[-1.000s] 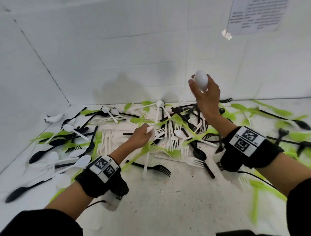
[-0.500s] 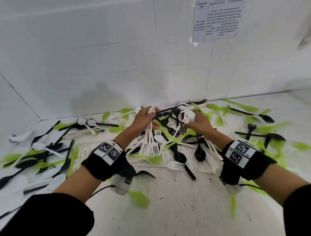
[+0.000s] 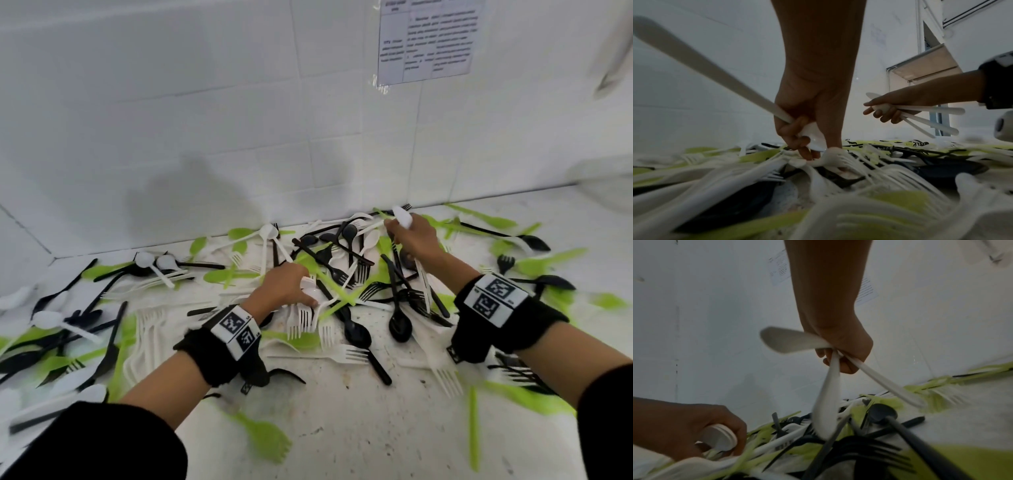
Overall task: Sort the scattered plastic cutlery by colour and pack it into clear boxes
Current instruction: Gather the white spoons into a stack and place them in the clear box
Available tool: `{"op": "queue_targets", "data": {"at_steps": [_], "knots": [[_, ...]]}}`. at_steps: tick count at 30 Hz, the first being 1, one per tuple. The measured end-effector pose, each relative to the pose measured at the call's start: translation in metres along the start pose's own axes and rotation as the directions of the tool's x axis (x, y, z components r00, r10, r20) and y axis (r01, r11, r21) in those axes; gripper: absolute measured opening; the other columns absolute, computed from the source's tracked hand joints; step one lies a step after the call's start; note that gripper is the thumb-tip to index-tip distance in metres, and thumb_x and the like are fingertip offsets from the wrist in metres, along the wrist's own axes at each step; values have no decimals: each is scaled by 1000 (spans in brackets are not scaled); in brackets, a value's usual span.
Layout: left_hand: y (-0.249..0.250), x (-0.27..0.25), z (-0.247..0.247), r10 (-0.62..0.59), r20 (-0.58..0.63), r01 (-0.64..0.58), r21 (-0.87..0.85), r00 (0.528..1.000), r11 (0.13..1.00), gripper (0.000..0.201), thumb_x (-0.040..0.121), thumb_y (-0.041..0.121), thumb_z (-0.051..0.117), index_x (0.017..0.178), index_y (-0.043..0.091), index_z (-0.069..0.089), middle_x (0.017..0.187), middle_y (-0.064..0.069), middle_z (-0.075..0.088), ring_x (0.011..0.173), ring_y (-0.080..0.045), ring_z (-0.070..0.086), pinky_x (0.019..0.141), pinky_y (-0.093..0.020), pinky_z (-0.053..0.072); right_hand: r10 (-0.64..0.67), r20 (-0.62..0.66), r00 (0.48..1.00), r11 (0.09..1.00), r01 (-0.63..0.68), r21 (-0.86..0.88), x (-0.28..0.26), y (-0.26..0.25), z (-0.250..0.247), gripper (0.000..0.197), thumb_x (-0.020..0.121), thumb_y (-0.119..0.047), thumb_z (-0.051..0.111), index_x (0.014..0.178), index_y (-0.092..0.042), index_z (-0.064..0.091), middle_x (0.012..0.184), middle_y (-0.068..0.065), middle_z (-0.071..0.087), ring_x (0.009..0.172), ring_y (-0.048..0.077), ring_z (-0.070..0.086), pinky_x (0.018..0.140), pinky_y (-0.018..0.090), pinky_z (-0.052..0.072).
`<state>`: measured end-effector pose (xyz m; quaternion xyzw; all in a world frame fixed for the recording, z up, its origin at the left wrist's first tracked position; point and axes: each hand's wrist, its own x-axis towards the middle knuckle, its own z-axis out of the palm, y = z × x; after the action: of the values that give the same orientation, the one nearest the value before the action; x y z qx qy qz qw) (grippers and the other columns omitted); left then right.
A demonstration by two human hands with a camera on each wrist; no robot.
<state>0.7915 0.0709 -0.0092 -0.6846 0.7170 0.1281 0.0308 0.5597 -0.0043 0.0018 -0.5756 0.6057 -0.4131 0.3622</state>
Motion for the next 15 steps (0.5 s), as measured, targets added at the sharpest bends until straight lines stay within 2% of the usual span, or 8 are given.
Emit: {"op": "queue_targets", "data": {"at_steps": [2, 4, 8, 10, 11, 13, 14, 15], "knots": [[0, 0, 3, -2, -7, 3, 49, 1000, 999, 54, 74, 36, 75, 116, 8, 55, 117, -8, 58, 108, -25, 54, 72, -28, 35, 4, 22, 1000, 1000, -4, -19, 7, 0, -3, 23, 86, -29, 61, 95, -8, 61, 76, 5, 58, 62, 17, 48, 38, 17, 37], [-2, 0, 4, -9, 22, 9, 23, 1000, 1000, 52, 76, 28, 74, 118, 8, 54, 121, -8, 56, 110, -25, 53, 73, -28, 36, 25, 37, 999, 999, -23, -40, 13, -1, -1, 15, 85, -21, 61, 94, -10, 59, 83, 9, 58, 59, 16, 46, 30, 15, 34], [-15, 4, 3, -22, 53, 30, -165, 998, 986, 55, 76, 29, 75, 122, 7, 54, 127, -8, 54, 118, -25, 49, 88, -31, 39, 62, 88, 994, 995, -55, -83, 23, -3, 9, 5, 84, -9, 57, 88, -10, 55, 79, 11, 56, 51, 14, 44, 29, 12, 32], [-19, 4, 1, -25, 25, 30, -263, 999, 964, 44, 80, 24, 72, 118, 4, 58, 124, -10, 57, 115, -26, 52, 91, -32, 40, 49, 122, 991, 984, -27, -178, 29, -1, 18, 9, 82, -9, 58, 90, -6, 59, 83, 12, 58, 61, 19, 50, 30, 15, 36], [-21, 4, 0, -28, 1, 27, -323, 1000, 946, 38, 82, 20, 70, 115, 4, 59, 120, -12, 60, 109, -27, 56, 89, -30, 43, 36, 135, 990, 972, -4, -235, 32, -1, 22, 17, 81, -12, 58, 95, -3, 61, 88, 13, 59, 70, 23, 55, 35, 18, 40], [-24, 3, -4, -58, -47, 28, -483, 997, 875, 27, 84, 14, 67, 109, 6, 62, 104, -12, 63, 80, -22, 62, 70, -21, 48, 15, 155, 988, 935, 42, -353, 39, 2, 30, 31, 81, -17, 60, 106, 0, 60, 103, 17, 62, 92, 32, 60, 58, 28, 50], [-26, 2, -5, -84, -74, 28, -561, 994, 827, 23, 85, 13, 66, 107, 6, 62, 96, -10, 62, 68, -17, 60, 58, -15, 46, 8, 161, 987, 912, 59, -407, 42, 4, 33, 35, 81, -20, 60, 110, 1, 59, 112, 19, 61, 103, 34, 58, 72, 35, 49], [-27, 1, -7, -111, -102, 23, -626, 989, 779, 21, 86, 14, 64, 106, 7, 62, 91, -9, 60, 62, -13, 57, 48, -10, 41, 10, 166, 986, 888, 68, -454, 45, 5, 36, 38, 82, -21, 61, 113, 1, 57, 118, 21, 59, 110, 35, 54, 82, 36, 45]]}}
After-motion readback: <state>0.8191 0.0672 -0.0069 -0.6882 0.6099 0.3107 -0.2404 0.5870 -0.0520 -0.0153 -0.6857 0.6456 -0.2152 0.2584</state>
